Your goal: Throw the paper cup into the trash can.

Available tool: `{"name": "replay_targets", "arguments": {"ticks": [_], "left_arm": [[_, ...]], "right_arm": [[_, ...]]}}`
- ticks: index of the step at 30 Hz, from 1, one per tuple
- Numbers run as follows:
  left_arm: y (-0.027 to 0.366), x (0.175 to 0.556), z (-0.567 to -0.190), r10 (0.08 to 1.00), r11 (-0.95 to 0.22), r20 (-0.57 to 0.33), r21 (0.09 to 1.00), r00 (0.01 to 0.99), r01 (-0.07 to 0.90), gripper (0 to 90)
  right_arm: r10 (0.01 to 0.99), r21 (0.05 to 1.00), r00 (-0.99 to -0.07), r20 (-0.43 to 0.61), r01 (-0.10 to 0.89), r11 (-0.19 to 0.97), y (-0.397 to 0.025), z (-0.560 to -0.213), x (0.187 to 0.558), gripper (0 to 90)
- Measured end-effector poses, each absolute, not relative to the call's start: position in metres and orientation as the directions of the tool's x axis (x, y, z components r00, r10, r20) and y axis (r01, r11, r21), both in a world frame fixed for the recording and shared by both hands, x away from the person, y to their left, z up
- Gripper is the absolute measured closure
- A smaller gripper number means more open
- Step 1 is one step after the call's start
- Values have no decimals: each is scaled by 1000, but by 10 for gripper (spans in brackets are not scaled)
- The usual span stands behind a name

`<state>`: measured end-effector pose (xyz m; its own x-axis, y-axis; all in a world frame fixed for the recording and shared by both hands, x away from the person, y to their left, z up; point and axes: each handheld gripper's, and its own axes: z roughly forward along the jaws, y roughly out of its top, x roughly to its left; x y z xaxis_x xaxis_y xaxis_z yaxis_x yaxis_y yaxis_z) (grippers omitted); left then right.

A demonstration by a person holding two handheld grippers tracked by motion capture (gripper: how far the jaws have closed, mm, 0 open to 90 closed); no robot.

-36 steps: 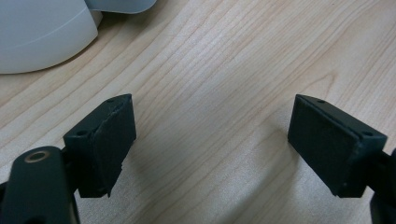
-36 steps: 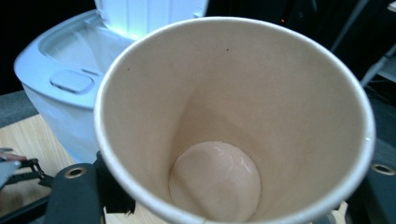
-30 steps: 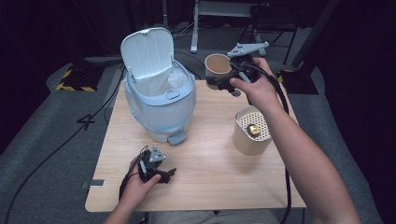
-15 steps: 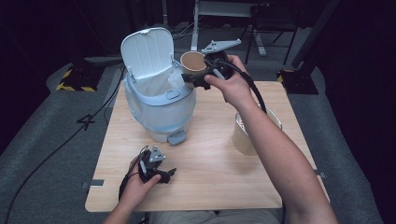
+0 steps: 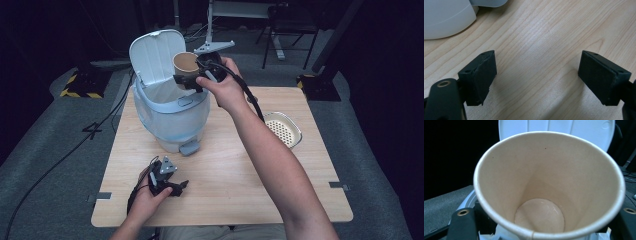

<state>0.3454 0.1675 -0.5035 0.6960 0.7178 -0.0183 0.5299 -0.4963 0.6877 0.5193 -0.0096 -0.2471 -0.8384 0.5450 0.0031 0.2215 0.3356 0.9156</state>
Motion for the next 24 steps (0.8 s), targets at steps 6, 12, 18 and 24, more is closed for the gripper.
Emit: {"name": "replay_targets", "arguments": {"ticks": [6,12,18,24], "left_arm": [[167,345,-504,718,-495,-19,688,696,530,158],[167,345,-504,718,-495,-21,688,696,531,158],[167,345,-503,718,-496,-19,688,696,530,158],[167,345,-503,718,-496,-19,688,696,530,158]], "right_arm": [[553,909,-833,1,232,347,5,-250,525,272],[533,890,-846,-11,235,391,18,-257,531,208],[587,905,-809,-27,229,358,23,-261,530,168],[577,913,-816,-37,207,352,6,-249,524,137]]}}
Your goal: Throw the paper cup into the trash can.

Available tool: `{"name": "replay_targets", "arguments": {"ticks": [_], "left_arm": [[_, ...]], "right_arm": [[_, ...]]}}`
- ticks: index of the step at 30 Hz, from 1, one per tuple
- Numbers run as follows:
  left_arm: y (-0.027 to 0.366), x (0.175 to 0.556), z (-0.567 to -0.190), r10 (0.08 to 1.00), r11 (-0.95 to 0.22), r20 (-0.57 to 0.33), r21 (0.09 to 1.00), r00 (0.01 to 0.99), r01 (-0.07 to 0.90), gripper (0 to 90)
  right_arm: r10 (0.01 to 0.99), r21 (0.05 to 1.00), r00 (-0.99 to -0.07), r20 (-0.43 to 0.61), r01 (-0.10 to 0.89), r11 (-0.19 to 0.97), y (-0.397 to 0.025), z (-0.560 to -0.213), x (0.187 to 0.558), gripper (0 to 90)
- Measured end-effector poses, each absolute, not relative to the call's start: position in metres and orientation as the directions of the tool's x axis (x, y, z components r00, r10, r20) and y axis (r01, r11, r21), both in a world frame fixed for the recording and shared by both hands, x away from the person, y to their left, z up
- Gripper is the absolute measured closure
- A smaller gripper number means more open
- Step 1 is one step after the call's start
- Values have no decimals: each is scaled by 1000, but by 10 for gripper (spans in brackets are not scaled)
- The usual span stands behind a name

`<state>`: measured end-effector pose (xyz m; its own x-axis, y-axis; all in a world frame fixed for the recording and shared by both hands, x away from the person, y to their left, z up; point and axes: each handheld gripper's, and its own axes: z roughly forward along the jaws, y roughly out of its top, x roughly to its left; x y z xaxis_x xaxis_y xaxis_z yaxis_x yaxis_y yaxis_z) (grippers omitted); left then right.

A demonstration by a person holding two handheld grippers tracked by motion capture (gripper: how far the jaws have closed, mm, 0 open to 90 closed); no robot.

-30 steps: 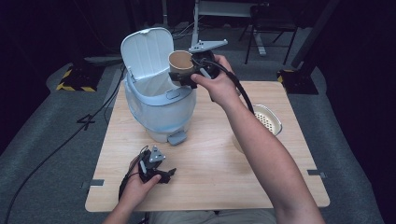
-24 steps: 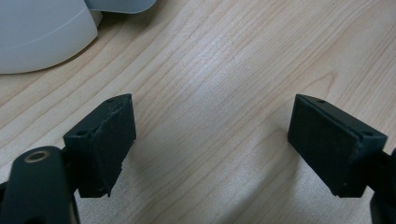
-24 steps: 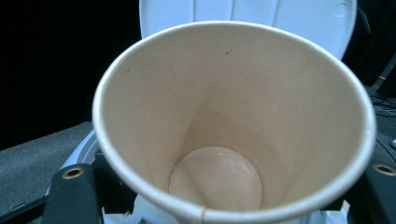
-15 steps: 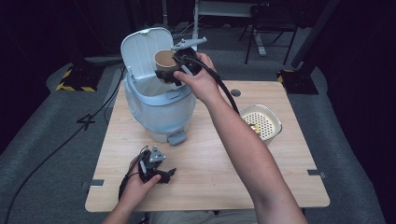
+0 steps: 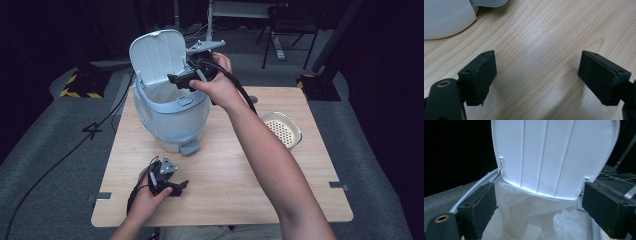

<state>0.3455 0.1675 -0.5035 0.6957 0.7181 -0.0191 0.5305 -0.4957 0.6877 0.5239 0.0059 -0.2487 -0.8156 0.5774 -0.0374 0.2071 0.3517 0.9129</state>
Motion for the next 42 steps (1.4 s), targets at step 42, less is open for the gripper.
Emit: {"name": "replay_targets", "arguments": {"ticks": [42], "left_arm": [[167,346,-504,718,-492,-25,689,696,532,153]], "right_arm": [[588,892,-808,-43,234,387,-188,-247,414,155]]}}
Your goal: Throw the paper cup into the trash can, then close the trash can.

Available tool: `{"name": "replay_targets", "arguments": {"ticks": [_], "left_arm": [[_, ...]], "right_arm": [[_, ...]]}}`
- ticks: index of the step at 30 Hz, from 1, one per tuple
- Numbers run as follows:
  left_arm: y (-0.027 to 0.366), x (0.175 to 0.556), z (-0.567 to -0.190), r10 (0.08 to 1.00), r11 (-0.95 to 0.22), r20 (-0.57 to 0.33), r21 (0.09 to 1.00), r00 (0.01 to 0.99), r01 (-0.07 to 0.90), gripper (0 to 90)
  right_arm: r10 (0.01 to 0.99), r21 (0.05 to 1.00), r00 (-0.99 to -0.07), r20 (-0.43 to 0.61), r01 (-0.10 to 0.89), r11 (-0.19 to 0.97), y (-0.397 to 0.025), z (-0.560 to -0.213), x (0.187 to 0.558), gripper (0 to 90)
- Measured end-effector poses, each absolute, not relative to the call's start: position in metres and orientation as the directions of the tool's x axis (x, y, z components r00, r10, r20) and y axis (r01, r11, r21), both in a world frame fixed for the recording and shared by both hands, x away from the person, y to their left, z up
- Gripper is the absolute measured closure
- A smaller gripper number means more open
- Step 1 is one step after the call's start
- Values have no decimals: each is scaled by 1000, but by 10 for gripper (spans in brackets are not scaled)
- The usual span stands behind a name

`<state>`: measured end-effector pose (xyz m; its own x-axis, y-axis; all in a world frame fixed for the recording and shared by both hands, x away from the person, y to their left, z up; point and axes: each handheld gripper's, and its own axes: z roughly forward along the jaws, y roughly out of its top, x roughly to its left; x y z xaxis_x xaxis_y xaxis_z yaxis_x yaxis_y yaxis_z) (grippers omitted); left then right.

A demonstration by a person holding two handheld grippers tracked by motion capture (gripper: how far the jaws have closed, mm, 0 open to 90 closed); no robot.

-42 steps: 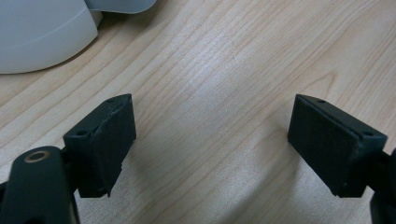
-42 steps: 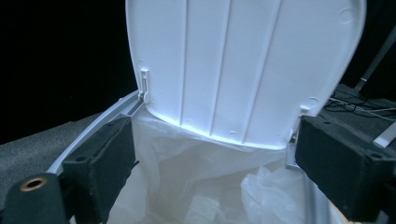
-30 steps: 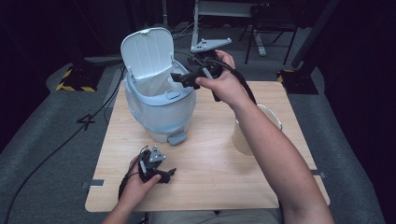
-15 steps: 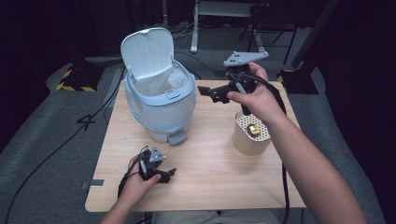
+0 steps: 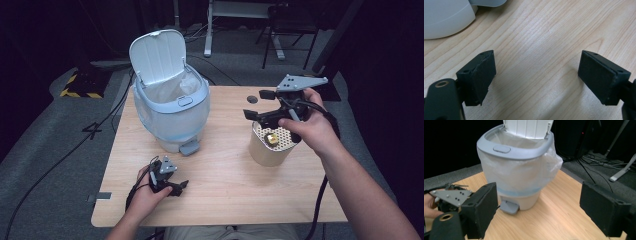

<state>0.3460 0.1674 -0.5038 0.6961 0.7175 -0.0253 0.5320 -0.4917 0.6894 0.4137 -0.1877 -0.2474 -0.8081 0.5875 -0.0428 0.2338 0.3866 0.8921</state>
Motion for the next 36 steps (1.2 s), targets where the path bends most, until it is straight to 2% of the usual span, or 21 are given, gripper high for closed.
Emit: {"name": "replay_targets", "arguments": {"ticks": [16,20,31,36], "left_arm": [[169,343,-504,721,-490,-24,689,692,534,160],[175,340,-501,733,-479,-34,684,680,550,193],[191,335,-484,761,-423,-44,723,648,546,230],[192,335,-482,762,-422,-43,724,646,545,242]], "right_arm": [[622,883,-783,-5,289,371,-264,-288,380,157],[639,880,-769,10,309,359,-281,-303,374,158],[691,850,-723,1,364,381,-316,-373,360,185],[718,864,-695,47,389,320,-329,-404,355,210]]}}
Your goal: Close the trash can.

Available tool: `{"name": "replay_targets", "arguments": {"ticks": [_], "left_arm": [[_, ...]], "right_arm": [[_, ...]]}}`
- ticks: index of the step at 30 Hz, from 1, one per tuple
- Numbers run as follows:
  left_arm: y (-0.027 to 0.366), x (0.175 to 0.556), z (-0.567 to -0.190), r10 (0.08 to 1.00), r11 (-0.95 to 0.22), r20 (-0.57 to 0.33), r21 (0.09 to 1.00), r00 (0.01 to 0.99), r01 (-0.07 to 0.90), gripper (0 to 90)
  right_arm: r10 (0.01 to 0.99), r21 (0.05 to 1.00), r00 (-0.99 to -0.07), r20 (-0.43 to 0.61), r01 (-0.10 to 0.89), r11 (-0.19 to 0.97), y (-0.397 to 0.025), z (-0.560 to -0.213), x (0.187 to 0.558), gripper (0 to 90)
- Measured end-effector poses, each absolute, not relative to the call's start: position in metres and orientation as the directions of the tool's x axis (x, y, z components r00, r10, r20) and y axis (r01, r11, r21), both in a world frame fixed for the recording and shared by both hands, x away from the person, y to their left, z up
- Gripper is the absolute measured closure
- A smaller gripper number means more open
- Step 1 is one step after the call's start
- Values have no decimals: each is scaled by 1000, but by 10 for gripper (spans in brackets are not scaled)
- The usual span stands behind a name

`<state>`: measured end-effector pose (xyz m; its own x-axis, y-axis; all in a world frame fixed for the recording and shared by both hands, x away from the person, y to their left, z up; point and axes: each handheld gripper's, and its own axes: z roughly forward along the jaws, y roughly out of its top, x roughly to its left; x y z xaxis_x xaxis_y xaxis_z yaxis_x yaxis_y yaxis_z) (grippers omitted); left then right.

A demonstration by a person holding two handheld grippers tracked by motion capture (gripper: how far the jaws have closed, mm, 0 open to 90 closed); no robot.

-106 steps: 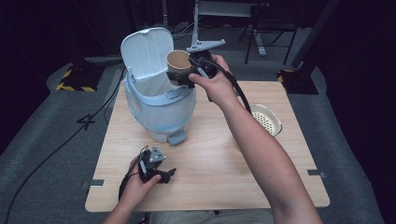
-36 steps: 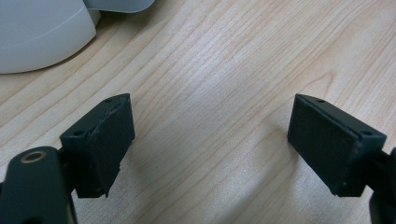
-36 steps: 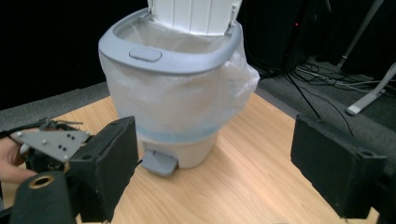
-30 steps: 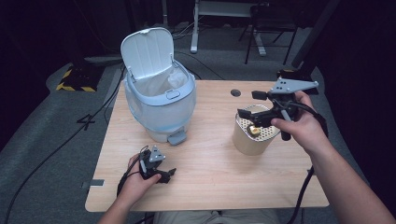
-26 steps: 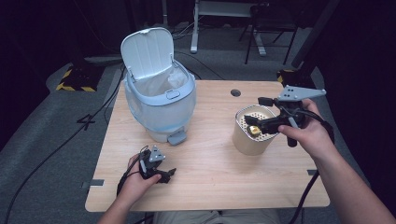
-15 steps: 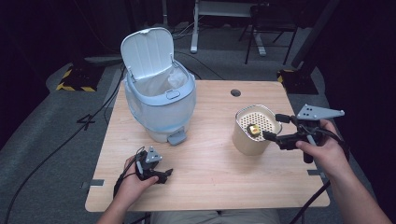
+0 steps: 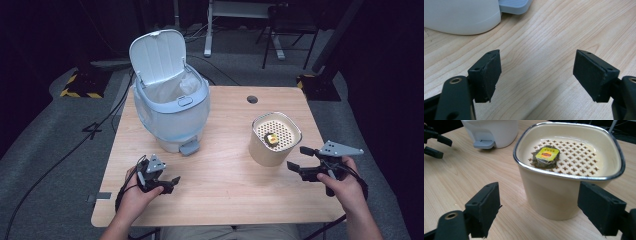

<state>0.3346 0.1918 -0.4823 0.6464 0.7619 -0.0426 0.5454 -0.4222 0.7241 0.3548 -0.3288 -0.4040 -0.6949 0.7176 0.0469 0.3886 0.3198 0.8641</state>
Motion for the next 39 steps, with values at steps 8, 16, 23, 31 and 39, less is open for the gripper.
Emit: {"name": "replay_targets", "arguments": {"ticks": [8,16,23,31,39], "left_arm": [[192,332,-472,761,-402,-53,743,647,534,253],[202,331,-432,767,-349,-67,790,638,503,256],[223,334,-376,776,-283,-88,836,624,470,255],[239,337,-349,755,-251,-97,871,648,423,262],[258,343,-332,662,-257,-108,897,742,360,263]], "right_arm": [[731,827,-680,58,442,346,-335,-427,359,207],[746,786,-663,53,489,379,-337,-456,367,206],[760,764,-647,62,521,381,-335,-476,374,200],[779,743,-625,58,548,384,-337,-491,375,195],[771,731,-635,48,549,406,-334,-498,373,194]]}}
